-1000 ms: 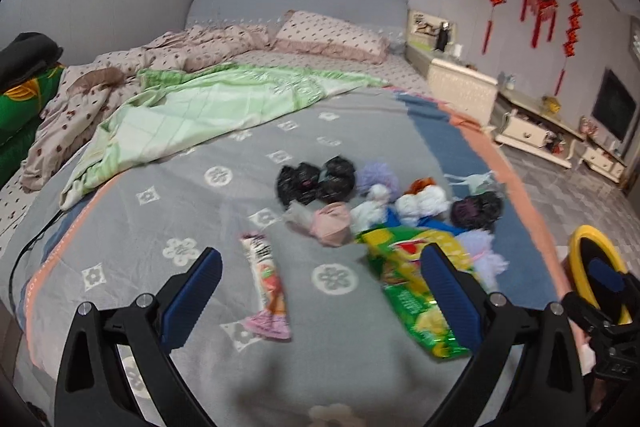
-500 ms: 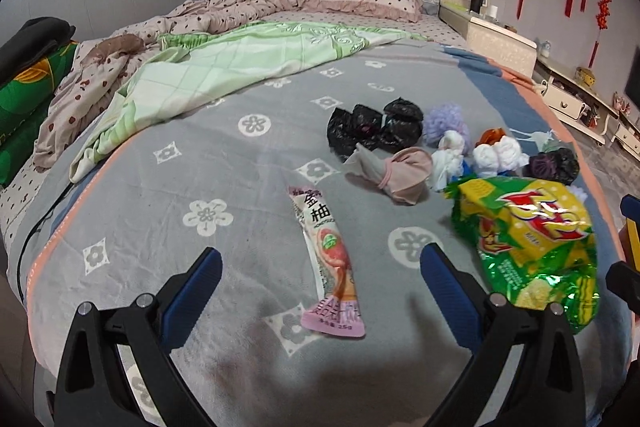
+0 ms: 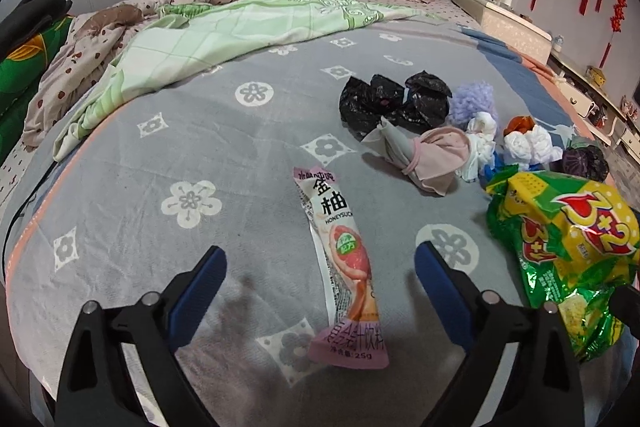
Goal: Collect trash
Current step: 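Grasp the green snack bag with the right tool while the left tool grasps the pink candy wrapper, then carry the snack bag and candy wrapper in both tools over the yellow bin, then open both tools to drop the bag and wrapper into the bin, then grasp the lilac mesh net bag with the right tool while the left tool grasps the pink cloth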
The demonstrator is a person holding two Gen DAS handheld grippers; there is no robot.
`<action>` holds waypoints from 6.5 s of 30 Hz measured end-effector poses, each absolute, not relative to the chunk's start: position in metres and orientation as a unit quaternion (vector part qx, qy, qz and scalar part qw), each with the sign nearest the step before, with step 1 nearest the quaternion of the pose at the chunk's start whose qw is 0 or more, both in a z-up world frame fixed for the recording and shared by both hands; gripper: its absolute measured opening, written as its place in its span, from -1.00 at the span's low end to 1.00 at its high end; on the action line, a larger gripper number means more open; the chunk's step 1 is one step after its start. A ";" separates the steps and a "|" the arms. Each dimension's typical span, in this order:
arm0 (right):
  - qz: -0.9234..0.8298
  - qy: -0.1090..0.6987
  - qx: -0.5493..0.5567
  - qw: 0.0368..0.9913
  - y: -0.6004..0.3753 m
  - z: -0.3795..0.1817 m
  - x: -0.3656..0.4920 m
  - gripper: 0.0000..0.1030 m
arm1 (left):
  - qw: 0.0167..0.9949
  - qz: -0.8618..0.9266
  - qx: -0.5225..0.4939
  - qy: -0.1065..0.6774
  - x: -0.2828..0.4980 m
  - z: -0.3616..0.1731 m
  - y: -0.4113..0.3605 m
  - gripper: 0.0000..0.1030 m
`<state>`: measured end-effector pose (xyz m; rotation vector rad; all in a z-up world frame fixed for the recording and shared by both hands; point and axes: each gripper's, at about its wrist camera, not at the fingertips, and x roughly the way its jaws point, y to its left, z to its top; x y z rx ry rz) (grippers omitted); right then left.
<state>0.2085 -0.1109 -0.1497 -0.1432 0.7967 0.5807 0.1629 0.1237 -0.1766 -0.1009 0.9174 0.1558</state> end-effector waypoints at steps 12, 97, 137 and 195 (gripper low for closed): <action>0.286 0.403 -0.085 0.865 -0.106 -0.174 0.221 0.13 | 0.883 0.063 -0.047 0.463 0.180 -0.197 0.112 0.08; 0.133 0.269 0.127 0.945 -0.403 -0.018 0.093 -0.97 | 0.919 -0.200 0.030 0.340 0.128 -0.031 -0.143 -0.58; -0.071 0.325 0.168 0.928 -0.625 -0.069 0.095 -0.96 | 0.829 -0.377 0.083 0.405 0.172 -0.084 -0.415 -0.57; 0.098 0.326 0.025 0.940 -0.284 -0.025 0.169 0.84 | 0.933 -0.054 0.031 0.354 0.215 -0.014 0.016 0.67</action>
